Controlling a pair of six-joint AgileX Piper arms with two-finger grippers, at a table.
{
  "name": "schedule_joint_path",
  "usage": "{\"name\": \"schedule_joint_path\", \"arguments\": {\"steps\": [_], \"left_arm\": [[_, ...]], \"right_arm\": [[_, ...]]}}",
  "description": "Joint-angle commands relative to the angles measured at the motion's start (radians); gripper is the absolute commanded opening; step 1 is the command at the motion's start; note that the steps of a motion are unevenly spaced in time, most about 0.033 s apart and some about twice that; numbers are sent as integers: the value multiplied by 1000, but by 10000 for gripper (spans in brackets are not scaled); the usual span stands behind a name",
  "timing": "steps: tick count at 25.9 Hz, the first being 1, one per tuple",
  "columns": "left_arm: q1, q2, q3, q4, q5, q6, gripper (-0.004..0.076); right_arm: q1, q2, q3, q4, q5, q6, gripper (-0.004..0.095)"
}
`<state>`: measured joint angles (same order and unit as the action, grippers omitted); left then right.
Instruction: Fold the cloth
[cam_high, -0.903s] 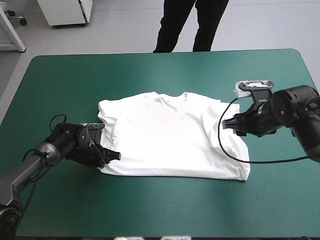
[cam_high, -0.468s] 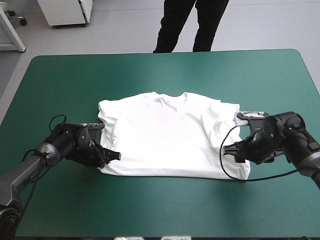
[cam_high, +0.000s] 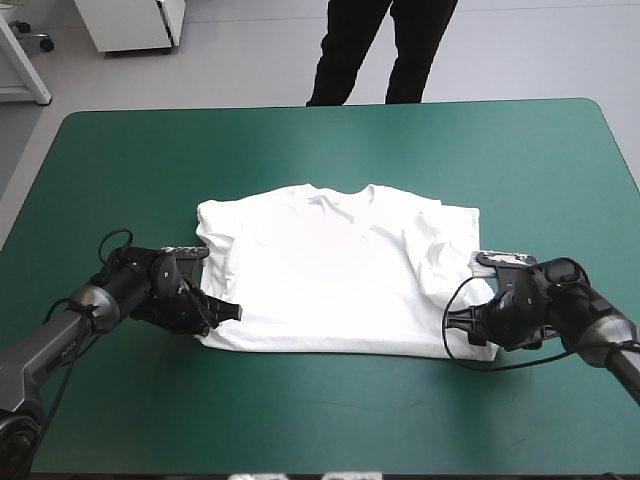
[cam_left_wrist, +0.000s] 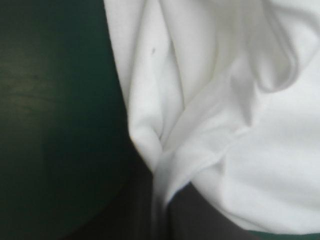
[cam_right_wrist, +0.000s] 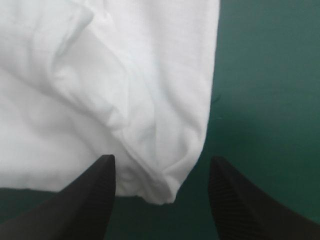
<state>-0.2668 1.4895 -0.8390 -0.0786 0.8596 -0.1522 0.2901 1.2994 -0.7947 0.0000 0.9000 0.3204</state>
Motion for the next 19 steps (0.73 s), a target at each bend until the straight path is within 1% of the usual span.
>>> {"name": "schedule_joint_path", "arguments": {"steps": [1, 7, 10, 11, 13, 14, 15, 17, 19], "left_arm": [[-1, 3, 13, 18, 21, -8, -9], [-1, 3, 13, 18, 24, -4, -9], [-1, 3, 13, 18, 24, -4, -9], [-1, 3, 13, 18, 24, -4, -9], [-1, 3, 13, 18, 24, -4, -9], [-1, 3, 13, 18, 33, -4, -9], [-1, 3, 10, 18, 40, -4, -9], [-1, 1, -14, 18, 74, -4, -9], [-1, -18, -59, 32, 92, -4, -9]], "right_arm": [[1, 23, -17, -27, -40, 25, 520], [1, 102, -17, -11, -37, 25, 511], [1, 122, -17, 30, -37, 25, 490], [1, 124, -17, 41, -37, 23, 455], [1, 124, -17, 68, -34, 12, 286], [1, 118, -17, 91, -30, -2, 48], [1, 110, -20, 96, -25, -3, -14], [1, 72, -36, 88, -19, -3, -18], [1, 26, -79, 54, 4, 2, -17]]}}
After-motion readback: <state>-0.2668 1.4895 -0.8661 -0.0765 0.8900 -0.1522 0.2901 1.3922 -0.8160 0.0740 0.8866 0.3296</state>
